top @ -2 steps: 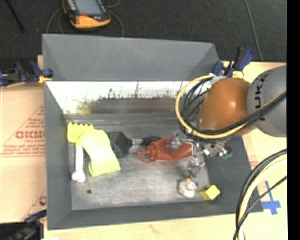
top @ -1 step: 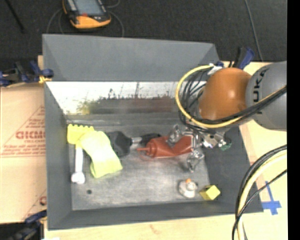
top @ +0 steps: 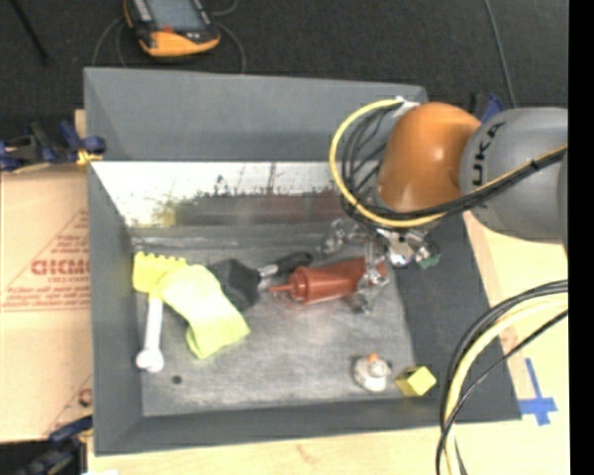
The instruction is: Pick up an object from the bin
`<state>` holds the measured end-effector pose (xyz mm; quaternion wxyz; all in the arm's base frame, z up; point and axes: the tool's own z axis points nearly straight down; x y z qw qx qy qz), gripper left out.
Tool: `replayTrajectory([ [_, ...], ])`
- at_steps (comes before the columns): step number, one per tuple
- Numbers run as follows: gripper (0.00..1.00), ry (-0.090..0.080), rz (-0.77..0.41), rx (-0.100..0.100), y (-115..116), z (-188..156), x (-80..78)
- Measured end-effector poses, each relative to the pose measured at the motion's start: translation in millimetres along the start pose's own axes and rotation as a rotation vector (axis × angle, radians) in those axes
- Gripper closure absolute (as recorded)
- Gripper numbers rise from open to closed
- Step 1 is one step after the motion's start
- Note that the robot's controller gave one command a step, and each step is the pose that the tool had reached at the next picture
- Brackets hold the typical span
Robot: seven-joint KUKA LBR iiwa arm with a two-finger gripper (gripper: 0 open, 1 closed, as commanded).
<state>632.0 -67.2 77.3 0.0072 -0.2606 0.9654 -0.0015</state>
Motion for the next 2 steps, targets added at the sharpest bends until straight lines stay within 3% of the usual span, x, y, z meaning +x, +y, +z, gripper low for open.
replayTrajectory([
  [1, 1.00, 0.007, 0.067, -0.003, -22.3, -33.2, 12.9],
  [2, 1.00, 0.007, 0.068, -0.003, -22.2, -33.2, 12.9],
])
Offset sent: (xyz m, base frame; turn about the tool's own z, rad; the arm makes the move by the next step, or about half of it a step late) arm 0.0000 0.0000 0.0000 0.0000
